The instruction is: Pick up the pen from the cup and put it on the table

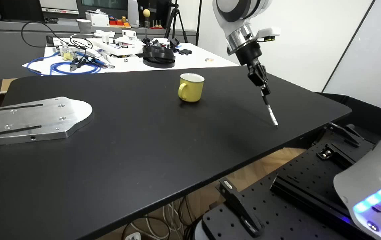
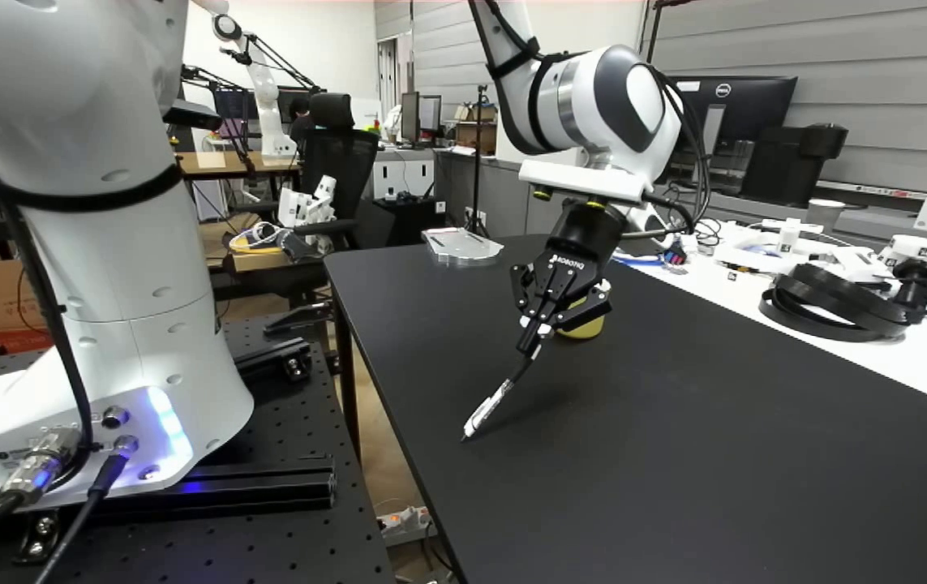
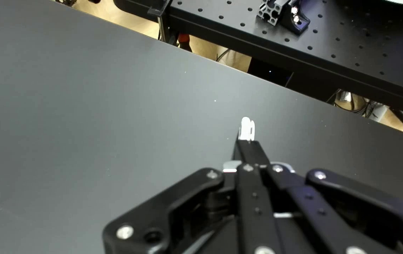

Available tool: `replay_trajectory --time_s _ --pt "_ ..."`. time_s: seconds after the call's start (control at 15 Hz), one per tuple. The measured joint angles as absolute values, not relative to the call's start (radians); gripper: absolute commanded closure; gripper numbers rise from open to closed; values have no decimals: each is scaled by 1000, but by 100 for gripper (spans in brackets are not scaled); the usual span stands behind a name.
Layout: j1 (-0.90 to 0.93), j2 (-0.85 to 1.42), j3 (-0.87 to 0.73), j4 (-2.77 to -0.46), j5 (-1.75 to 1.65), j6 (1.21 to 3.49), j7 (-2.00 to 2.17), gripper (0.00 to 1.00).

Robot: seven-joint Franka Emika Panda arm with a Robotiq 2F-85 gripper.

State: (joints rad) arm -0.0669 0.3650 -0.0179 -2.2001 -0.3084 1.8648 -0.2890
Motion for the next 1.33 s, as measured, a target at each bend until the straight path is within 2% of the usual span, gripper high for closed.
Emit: replay_trajectory --time_s 0.67,0.8,0.93,1.33 --pt "-76 422 -21 -2205 -301 1877 -299 100" --pt "-76 424 -20 -2211 -297 1885 -307 74" --pt "-75 420 -18 -2211 -297 1889 -315 63" --pt "-54 298 5 -2188 -297 1858 -337 20"
